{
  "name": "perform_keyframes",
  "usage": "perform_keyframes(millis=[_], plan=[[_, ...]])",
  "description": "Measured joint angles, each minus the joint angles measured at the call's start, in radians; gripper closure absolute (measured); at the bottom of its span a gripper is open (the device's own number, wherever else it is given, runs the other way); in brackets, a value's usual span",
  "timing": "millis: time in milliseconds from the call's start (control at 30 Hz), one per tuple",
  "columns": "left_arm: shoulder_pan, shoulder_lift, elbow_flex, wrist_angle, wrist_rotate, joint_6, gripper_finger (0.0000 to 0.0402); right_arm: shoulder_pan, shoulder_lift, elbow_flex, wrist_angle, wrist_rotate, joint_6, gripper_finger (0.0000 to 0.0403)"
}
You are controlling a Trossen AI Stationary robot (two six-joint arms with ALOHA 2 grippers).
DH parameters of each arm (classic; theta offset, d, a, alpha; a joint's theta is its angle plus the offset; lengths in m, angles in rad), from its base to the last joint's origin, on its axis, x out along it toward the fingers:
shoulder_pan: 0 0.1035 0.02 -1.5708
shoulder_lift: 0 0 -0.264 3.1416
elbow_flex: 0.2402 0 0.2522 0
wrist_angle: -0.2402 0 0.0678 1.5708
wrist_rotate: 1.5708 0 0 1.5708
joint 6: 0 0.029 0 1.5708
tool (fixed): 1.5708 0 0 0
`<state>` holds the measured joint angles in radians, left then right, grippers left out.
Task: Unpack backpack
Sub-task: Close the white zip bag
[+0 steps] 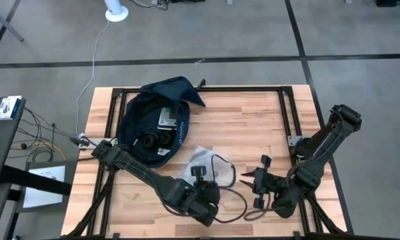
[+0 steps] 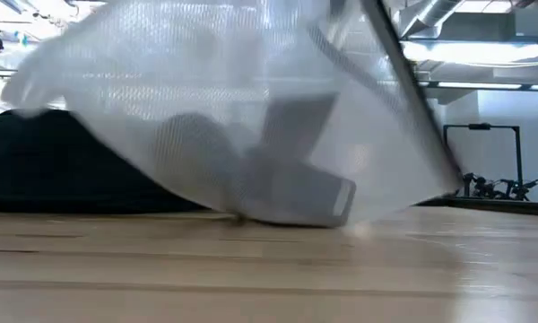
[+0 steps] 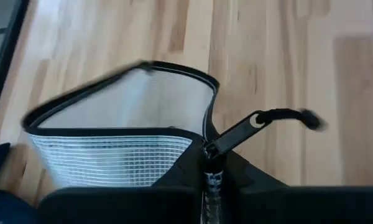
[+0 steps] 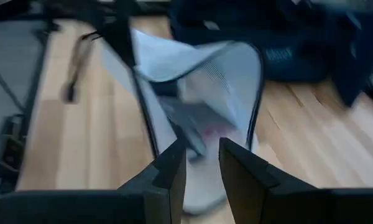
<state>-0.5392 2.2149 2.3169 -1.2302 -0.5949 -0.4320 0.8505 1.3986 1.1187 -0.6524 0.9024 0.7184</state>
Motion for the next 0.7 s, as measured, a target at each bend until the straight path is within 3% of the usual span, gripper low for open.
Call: perform_keyframes(millis=[200, 333, 533, 700], plan=[[0.001, -0.061, 0.0, 0.027, -0.019, -0.015, 0.0401, -0.001, -0.005, 0.0, 0.319, -0.001, -0.343, 0.0317], [0.004, -0.064, 0.001, 0.029, -0.061, -0.034, 0.0401, -0.018, -0.005, 0.0, 0.449, -0.042, -0.437, 0.0316], [0.018, -0.055, 0.001, 0.03, -0.089, -0.064, 0.0401, -0.067, -0.004, 0.0, 0.476, -0.076, -0.409, 0.0295], [0.028, -0.055, 0.001, 0.034, -0.144, -0.085, 0.0402, -0.143, 0.012, 0.0, 0.475, -0.228, -0.318, 0.0284]])
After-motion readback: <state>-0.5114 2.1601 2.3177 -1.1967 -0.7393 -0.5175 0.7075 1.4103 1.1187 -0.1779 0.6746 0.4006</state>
